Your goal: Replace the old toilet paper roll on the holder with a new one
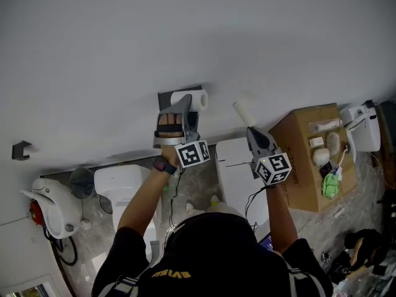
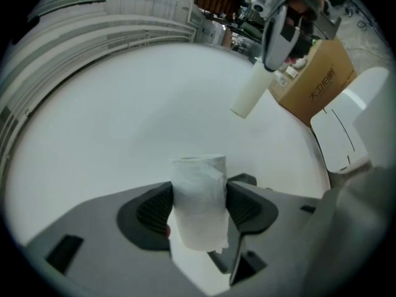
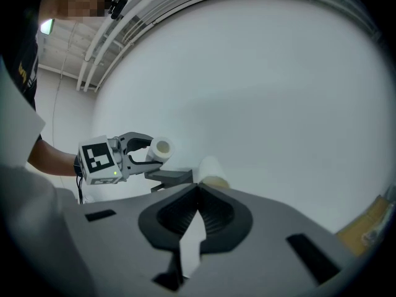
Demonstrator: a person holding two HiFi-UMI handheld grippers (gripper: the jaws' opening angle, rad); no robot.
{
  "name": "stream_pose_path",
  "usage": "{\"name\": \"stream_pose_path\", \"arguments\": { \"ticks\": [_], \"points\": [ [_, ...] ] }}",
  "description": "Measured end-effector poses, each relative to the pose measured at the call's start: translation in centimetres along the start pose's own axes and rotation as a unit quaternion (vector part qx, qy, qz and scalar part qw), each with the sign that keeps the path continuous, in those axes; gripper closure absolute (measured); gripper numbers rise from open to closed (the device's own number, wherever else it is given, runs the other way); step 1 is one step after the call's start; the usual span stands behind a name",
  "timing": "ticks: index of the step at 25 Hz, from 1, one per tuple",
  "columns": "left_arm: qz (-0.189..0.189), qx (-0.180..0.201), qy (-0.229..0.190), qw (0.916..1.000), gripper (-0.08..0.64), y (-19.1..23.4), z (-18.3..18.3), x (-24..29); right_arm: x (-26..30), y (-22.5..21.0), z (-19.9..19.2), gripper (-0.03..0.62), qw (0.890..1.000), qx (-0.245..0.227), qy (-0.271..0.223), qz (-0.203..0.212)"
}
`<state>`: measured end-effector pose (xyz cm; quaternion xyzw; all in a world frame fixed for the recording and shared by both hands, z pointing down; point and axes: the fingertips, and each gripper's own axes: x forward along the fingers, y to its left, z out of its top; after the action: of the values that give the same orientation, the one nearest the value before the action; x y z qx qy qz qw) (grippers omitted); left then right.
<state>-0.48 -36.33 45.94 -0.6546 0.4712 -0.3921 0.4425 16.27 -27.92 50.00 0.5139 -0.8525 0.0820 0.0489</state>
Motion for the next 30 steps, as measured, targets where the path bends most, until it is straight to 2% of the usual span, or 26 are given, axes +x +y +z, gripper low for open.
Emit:
{"name": "stream_pose_path", "arguments": {
  "ticks": [3, 9, 13, 18, 30],
  "points": [
    [-0.006, 0.021, -0.018, 0.9996, 0.282, -1.4, 1.8, -0.4, -0.2, -0.1, -0.1, 0.595, 1.0, 0.001, 0.002, -0.002],
    [-0.02, 0.03, -0.058, 0.9977, 0.282, -3.6, 4.8, -1.4, -0.7, -0.6, -0.4, 0.595, 1.0, 0.003, 0.005, -0.011],
    [-0.021, 0.046, -0.082, 0.9953, 0.282, -5.0, 6.1, -2.2, -1.1, -1.1, -0.4, 0.595, 1.0, 0.006, 0.001, -0.02],
    [-0.044, 0.062, -0.11, 0.991, 0.282, -7.8, 7.4, -3.0, -1.3, -1.5, -0.7, 0.595, 1.0, 0.008, 0.004, -0.026],
    [-0.104, 0.111, -0.068, 0.9861, 0.282, -14.2, 4.4, 0.5, -1.3, -1.6, -1.1, 0.595, 1.0, 0.008, 0.007, -0.026]
  ]
}}
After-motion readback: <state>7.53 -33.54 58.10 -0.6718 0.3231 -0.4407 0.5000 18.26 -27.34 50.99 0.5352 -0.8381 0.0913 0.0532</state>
